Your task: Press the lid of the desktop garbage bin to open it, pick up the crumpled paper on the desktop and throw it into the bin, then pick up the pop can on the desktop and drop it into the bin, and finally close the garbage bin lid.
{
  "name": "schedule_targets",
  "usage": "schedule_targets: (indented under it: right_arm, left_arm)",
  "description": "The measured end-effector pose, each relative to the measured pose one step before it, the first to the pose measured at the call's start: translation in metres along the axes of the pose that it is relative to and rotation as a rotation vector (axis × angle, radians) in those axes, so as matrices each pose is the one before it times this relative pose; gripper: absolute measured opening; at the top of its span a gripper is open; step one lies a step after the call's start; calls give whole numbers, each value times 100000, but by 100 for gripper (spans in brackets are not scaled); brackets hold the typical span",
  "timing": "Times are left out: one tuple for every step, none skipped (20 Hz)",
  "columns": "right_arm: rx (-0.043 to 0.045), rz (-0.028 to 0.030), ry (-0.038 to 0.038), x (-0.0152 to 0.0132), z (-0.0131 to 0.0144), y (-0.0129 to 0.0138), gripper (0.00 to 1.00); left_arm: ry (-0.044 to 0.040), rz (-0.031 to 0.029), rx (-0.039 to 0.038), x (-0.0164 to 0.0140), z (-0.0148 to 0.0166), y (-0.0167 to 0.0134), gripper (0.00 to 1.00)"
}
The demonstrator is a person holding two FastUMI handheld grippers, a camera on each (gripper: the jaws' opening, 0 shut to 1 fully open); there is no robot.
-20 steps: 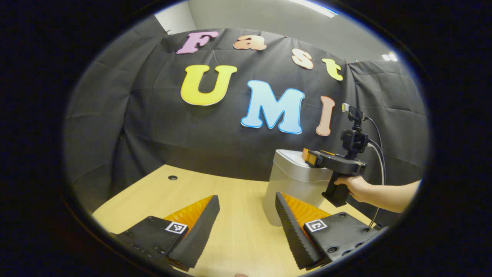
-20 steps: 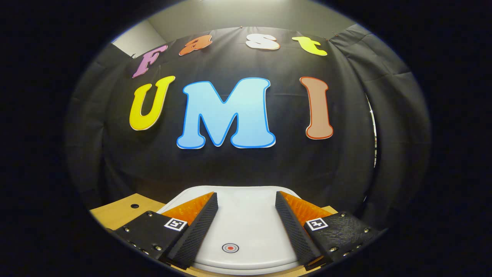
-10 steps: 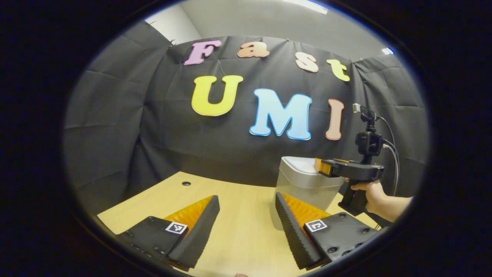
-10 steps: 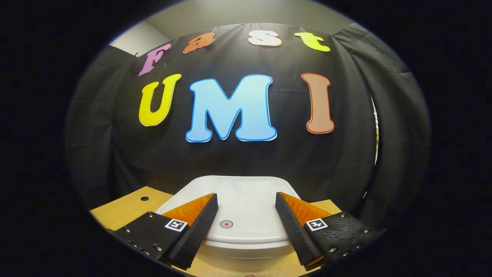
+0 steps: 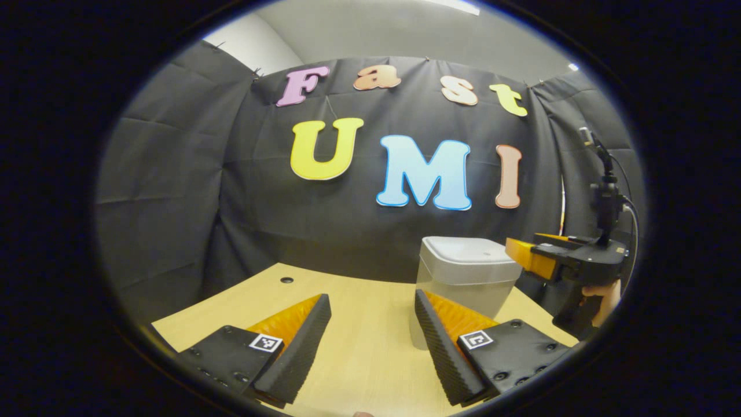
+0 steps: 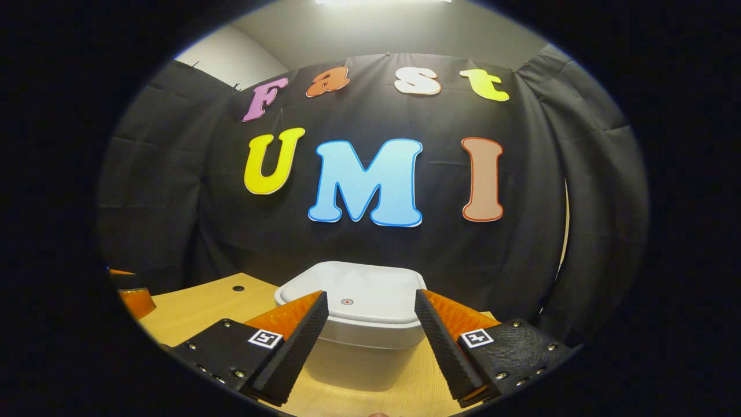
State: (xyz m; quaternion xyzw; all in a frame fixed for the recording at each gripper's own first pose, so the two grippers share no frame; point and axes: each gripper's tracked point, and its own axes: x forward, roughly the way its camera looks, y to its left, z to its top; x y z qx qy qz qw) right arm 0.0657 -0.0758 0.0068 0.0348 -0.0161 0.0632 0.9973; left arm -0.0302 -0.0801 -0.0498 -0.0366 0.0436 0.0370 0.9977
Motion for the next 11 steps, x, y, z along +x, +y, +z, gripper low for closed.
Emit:
schedule_targets:
  right_arm:
    - [-334, -179, -627, -830, 346, 127, 96]
    - [-396, -473, -250, -683, 163, 155, 96]
    - [-342, -281, 532, -702, 53, 123, 96]
    - [-159, 70, 101, -698, -9, 294, 96]
    - [453, 378, -558, -699, 183, 355, 96]
    - [779, -202, -554, -724, 108, 318, 96]
    - [863, -718, -207, -470, -38, 146, 96]
    - [763, -497, 323, -463, -196, 238, 96]
    - [407, -719, 382, -492, -273, 241, 96]
    - [178, -1042, 1190, -603, -284, 67, 96]
    - [-163, -1107, 1579, -548, -331, -11, 96]
  left_arm:
    - [-698, -703, 951, 296, 327, -66, 95]
    - [-467, -812, 1228, 313, 299, -71, 96]
    - [-493, -449, 1338, 170, 318, -9, 96]
    - [-1127, -318, 1065, 212, 458, 87, 96]
    - [-1175, -172, 690, 321, 395, 283, 96]
    - [-352, -189, 748, 150, 121, 183, 96]
    - [-81, -640, 939, 73, -37, 115, 96]
    - [-426, -953, 1140, 6, 28, 48, 96]
    - [-369, -811, 1301, 72, -20, 154, 96]
    - [569, -589, 1465, 204, -270, 159, 96]
    - [453, -823, 1360, 267, -247, 186, 96]
